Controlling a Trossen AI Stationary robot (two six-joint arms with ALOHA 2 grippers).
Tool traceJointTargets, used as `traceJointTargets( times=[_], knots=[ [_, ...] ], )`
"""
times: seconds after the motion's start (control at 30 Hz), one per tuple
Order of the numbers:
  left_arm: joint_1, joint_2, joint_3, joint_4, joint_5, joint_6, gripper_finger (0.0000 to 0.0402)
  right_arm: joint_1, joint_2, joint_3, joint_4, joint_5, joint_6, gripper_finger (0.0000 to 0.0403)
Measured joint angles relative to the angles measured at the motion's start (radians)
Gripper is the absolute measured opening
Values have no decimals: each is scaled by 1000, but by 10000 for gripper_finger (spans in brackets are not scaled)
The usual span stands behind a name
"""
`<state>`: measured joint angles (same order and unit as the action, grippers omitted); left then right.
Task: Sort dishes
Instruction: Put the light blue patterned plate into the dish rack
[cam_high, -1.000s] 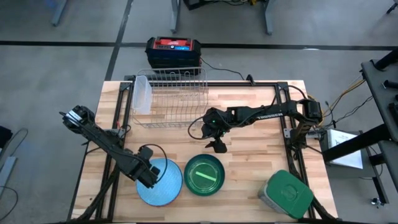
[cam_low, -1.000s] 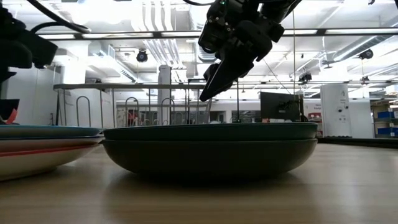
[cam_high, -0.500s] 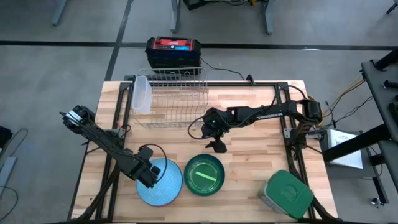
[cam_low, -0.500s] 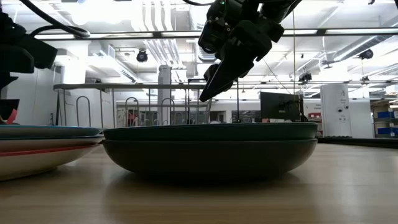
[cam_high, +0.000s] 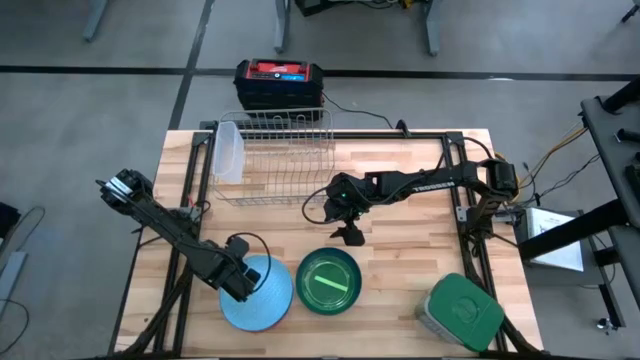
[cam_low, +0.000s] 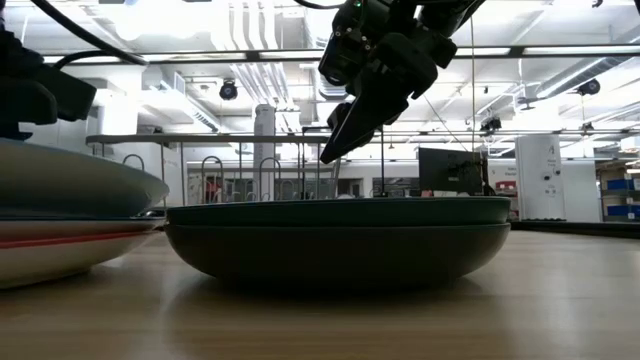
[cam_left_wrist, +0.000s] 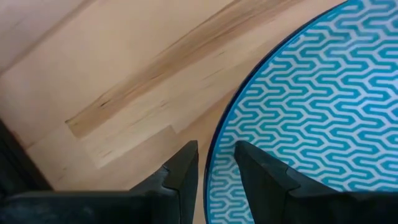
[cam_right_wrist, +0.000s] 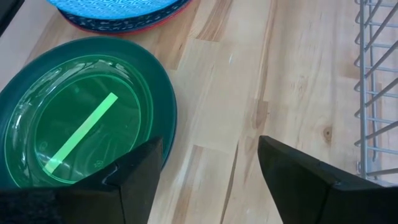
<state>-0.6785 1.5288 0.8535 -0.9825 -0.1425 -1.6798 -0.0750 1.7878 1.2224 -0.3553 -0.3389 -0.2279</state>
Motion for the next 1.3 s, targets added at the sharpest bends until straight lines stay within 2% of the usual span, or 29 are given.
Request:
traceJointTargets(
  times=[0.13,0.4,0.47,0.6,0.93,1.17,1.3],
  knots=[
    [0,3,1,-2,1,34,86,0,0,0,1,0,-6,258],
    [0,-3,2,-57,24,40,11,0,0,0,2,0,-9,249],
    [0,-4,2,-58,35,40,4,0,0,0,2,0,-9,249],
    [0,-4,11,-75,58,45,1,0,0,0,2,0,-9,255],
    [0,-3,111,-243,61,48,0,0,0,0,3,0,-9,252],
    [-1,-3,144,-220,-12,4,0,0,0,0,3,0,-10,245],
    [0,-3,145,-218,19,-67,18,0,0,0,3,0,-16,252]
  ],
)
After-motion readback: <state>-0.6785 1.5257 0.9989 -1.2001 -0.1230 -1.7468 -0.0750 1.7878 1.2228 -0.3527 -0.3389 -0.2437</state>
